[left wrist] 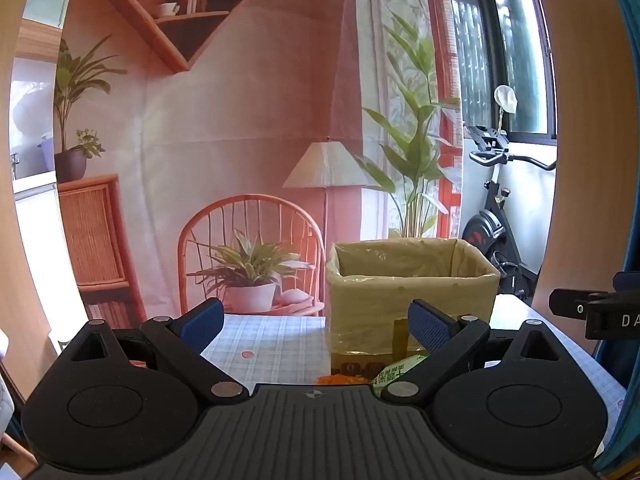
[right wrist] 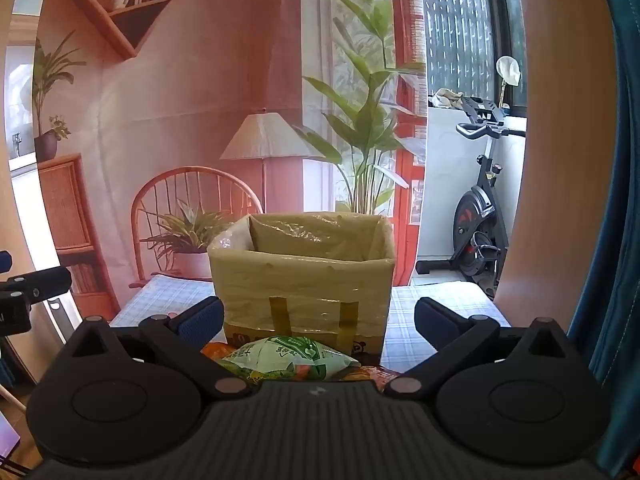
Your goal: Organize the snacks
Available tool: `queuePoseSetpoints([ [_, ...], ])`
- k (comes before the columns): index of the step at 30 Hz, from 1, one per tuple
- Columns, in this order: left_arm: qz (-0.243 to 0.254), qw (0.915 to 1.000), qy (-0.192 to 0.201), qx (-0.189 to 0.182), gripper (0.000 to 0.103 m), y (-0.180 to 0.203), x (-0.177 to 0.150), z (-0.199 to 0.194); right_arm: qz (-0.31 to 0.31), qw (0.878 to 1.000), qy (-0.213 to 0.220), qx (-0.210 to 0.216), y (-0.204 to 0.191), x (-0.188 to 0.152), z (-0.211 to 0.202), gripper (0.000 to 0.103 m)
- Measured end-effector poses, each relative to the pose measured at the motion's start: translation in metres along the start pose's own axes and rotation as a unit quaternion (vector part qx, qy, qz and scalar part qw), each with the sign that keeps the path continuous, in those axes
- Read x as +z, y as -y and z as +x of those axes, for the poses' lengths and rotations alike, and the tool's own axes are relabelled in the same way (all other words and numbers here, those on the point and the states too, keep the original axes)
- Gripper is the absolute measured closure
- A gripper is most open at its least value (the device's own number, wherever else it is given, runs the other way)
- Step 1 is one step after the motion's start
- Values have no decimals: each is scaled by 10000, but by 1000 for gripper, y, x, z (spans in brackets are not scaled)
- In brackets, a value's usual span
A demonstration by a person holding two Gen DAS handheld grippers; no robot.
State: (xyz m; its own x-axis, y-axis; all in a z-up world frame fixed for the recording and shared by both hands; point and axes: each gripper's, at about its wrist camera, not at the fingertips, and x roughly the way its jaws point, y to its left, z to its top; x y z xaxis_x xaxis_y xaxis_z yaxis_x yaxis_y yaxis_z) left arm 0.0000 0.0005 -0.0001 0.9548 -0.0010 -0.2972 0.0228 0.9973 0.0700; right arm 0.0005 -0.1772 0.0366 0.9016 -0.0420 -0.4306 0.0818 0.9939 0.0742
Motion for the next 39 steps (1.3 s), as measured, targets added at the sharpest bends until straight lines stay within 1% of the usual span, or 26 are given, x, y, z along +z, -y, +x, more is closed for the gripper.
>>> queuePoseSetpoints([
  [6,-26,10000,24,40,3,-4,0,0,-16,10000,3,-29,1,-1,0,0],
  [8,14,10000,26,81,3,3,-1,0,-28,10000,-5,-28,0,0,0,0],
  [9,8,10000,29,82,3,2,0,-1,36,10000,27,-11,6,-2,-3,0],
  [16,21,10000,20,74,3,1,-1,0,64,10000,32,-11,1,-2,-2,0],
  [39,21,9999,-20,113,3,2,-3,0,55,10000,44,-48,5,-2,-3,0],
])
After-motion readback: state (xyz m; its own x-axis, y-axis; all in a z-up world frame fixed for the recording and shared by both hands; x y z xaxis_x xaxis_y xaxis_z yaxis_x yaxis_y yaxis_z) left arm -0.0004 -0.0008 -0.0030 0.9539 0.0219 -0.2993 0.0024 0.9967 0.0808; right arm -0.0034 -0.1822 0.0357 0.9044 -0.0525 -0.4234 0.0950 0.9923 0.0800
